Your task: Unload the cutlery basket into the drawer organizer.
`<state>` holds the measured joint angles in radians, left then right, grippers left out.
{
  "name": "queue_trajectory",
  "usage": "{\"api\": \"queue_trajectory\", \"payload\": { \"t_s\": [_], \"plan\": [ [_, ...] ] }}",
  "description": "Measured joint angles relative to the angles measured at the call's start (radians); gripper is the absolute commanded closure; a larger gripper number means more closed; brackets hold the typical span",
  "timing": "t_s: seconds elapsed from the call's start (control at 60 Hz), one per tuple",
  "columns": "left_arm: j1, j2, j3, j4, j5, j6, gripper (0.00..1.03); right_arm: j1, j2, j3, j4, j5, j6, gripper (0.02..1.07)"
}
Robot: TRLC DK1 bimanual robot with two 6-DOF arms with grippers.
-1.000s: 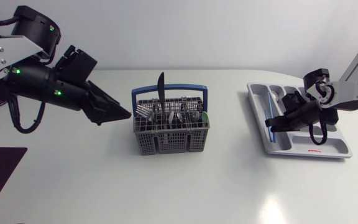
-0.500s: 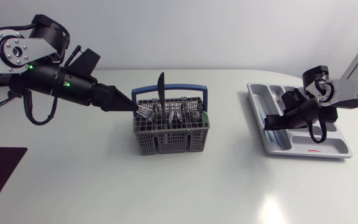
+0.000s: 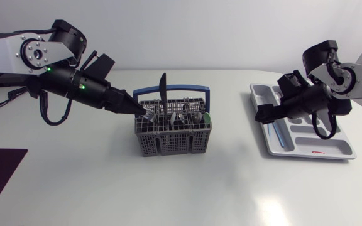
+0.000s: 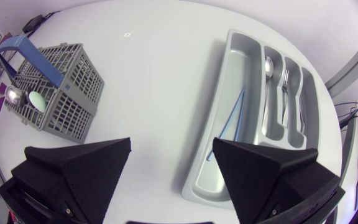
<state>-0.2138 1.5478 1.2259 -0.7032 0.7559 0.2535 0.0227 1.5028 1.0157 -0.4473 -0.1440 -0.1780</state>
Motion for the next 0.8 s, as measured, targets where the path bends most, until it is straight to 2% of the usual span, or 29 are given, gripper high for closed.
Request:
{"api": "queue_trajectory", "payload": {
  "t_s": [0.4,0.6,0.8],
  "plan": [
    [-0.017,0.017,0.0,0.043,-0.024,-0.011,0.86,0.076,-0.044,-0.043,-0.006,0.019,0.018,0.11],
    [-0.019,0.019,0.004,0.044,-0.024,-0.023,0.93,0.094,-0.051,-0.056,-0.006,0.035,0.019,0.11],
    [-0.027,0.019,0.044,0.023,-0.028,-0.048,0.94,0.108,-0.067,-0.056,-0.007,0.041,0.022,0.11]
  ]
}}
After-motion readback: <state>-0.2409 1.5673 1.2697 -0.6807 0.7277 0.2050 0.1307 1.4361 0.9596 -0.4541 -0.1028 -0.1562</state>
